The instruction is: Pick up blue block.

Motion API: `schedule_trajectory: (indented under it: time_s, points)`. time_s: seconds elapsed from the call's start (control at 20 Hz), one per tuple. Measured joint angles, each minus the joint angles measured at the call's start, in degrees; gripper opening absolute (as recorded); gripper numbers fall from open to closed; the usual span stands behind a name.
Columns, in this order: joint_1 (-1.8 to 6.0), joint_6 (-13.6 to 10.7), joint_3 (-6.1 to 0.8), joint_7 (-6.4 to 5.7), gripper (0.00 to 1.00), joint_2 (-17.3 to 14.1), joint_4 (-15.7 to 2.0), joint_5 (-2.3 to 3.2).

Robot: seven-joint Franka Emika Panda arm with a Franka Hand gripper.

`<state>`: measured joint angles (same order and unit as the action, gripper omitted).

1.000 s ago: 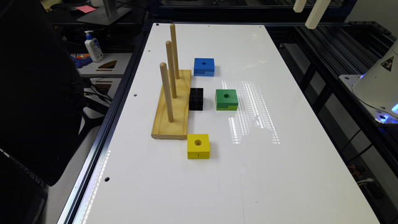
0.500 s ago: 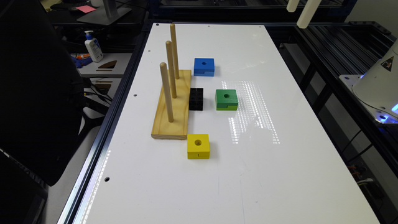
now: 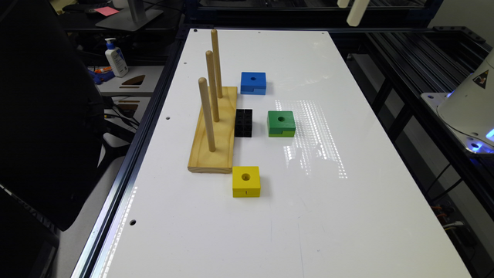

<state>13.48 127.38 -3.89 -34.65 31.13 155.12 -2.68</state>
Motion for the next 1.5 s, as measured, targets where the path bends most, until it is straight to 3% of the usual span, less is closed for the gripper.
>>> schedule_trajectory:
  time_s: [0.25, 0.5, 0.9, 1.1, 1.5]
  points:
    - [0.84, 0.91, 0.02, 0.27, 1.0, -4.72, -3.47, 0.44]
    - [2.45, 1.09, 0.02, 1.75, 1.0, -9.0, -7.13, 0.65]
    - [4.3, 1.13, 0.02, 3.32, 1.0, -14.22, -12.01, 0.92]
    - [4.82, 1.13, 0.02, 3.79, 1.0, -15.56, -13.19, 0.97]
    - [6.65, 1.13, 0.02, 5.63, 1.0, -16.92, -14.7, 0.99]
